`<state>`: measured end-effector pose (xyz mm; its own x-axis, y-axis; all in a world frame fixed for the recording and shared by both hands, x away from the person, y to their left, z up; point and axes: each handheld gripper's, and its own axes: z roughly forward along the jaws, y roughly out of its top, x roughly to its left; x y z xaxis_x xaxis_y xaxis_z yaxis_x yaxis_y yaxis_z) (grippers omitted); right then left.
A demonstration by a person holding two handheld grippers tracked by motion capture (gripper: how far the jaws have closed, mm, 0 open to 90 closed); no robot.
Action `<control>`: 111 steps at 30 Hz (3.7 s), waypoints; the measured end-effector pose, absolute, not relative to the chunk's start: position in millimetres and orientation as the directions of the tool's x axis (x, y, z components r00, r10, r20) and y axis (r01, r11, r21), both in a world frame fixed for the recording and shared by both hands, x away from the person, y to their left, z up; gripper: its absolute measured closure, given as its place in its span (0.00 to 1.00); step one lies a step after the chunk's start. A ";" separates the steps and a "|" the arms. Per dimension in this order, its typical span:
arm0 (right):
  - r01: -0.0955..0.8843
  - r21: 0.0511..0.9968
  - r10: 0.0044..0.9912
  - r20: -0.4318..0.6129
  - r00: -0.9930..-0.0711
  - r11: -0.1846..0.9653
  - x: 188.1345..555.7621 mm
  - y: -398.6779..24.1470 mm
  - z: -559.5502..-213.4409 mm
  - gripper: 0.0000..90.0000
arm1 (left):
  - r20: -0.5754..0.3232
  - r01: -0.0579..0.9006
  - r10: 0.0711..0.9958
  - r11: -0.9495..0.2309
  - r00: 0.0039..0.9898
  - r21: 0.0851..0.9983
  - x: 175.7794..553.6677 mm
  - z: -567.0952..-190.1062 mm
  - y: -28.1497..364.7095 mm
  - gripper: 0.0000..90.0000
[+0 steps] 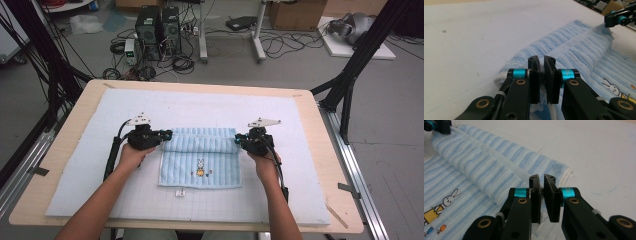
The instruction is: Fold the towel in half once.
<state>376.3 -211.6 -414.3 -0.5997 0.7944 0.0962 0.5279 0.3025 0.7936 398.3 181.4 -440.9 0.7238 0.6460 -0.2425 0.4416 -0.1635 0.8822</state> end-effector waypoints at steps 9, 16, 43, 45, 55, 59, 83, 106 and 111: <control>0.534 0.800 0.797 0.122 -0.592 0.274 370.4 -217.1 -414.0 0.93 | -0.263 0.421 0.620 -0.121 0.739 0.899 387.0 -427.9 189.8 0.92; 0.518 0.808 0.785 0.117 -0.608 0.281 355.6 -218.3 -412.2 0.93 | -0.277 0.421 0.588 -0.121 0.760 0.899 366.1 -427.4 193.7 0.93; 0.477 0.819 0.753 0.086 -0.652 0.319 282.0 -222.7 -429.4 0.68 | -0.281 0.444 0.574 -0.165 0.769 0.881 298.5 -449.0 195.3 0.93; 0.472 0.807 0.742 0.063 -0.667 0.356 283.1 -215.0 -435.2 0.64 | -0.279 0.444 0.577 -0.165 0.768 0.881 298.4 -449.1 195.5 0.93; 0.446 0.763 0.720 -0.037 -0.693 0.469 300.4 -192.7 -447.9 0.91 | -0.302 0.462 0.584 -0.144 0.753 0.875 302.6 -450.6 198.0 0.94; 0.446 0.771 0.722 -0.027 -0.691 0.455 299.3 -195.0 -445.2 0.93 | -0.303 0.460 0.580 -0.140 0.756 0.877 301.4 -449.8 197.6 0.94; 0.347 0.818 0.698 -0.091 -0.710 0.459 270.5 -199.7 -414.8 0.93 | -0.298 0.434 0.560 -0.124 0.773 0.892 289.6 -439.5 204.3 0.93; 0.394 0.783 0.646 -0.013 -0.763 0.481 238.5 -203.1 -421.0 0.75 | -0.347 0.523 0.582 -0.162 0.736 0.837 276.6 -441.6 215.0 0.55; 0.432 0.837 0.748 0.040 -0.663 0.337 262.2 -219.5 -418.5 0.63 | -0.338 0.498 0.631 -0.089 0.699 0.862 298.8 -429.3 223.7 0.53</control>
<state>262.2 -219.5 -418.5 -0.6627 0.7478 0.0402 0.4315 0.3374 0.8366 298.8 223.7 -429.3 0.6985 0.6306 -0.3382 0.4983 -0.0894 0.8624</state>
